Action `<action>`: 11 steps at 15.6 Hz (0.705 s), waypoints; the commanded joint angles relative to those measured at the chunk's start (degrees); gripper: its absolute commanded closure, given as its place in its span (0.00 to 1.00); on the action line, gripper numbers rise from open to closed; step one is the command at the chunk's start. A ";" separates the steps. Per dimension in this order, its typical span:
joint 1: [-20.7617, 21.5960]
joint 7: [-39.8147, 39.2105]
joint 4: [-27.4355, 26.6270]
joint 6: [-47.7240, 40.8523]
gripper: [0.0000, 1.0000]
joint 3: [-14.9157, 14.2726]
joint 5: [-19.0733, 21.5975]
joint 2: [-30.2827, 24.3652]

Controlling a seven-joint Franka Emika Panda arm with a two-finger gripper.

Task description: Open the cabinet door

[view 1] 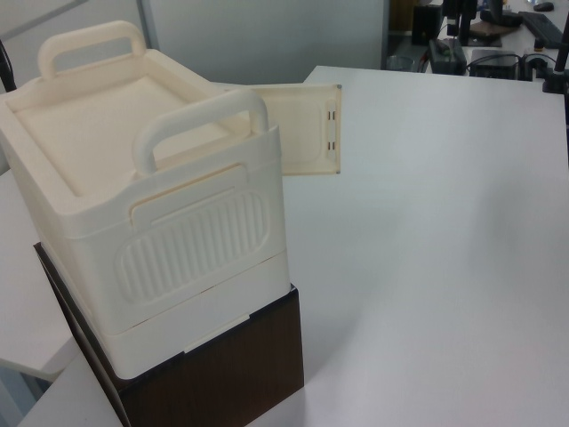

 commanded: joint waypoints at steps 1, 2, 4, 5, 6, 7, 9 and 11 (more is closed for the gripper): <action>0.05 -4.68 0.40 -1.11 0.00 -0.14 -0.28 -0.45; 0.05 -4.95 0.40 -1.11 0.00 -0.14 -0.19 -0.36; 0.14 -4.87 0.40 -1.19 0.00 -0.14 0.42 -0.27; 0.14 -4.78 0.40 -1.19 0.00 -0.14 0.95 -0.27; 0.14 -4.69 0.40 -1.11 0.00 -0.14 1.13 -0.18; 0.14 -4.60 0.40 -0.93 0.00 -0.14 1.22 -0.10; -0.12 -4.78 0.40 -0.49 0.00 -0.49 2.35 -0.01; -0.83 -5.04 0.57 -0.40 0.00 -1.46 3.84 -0.01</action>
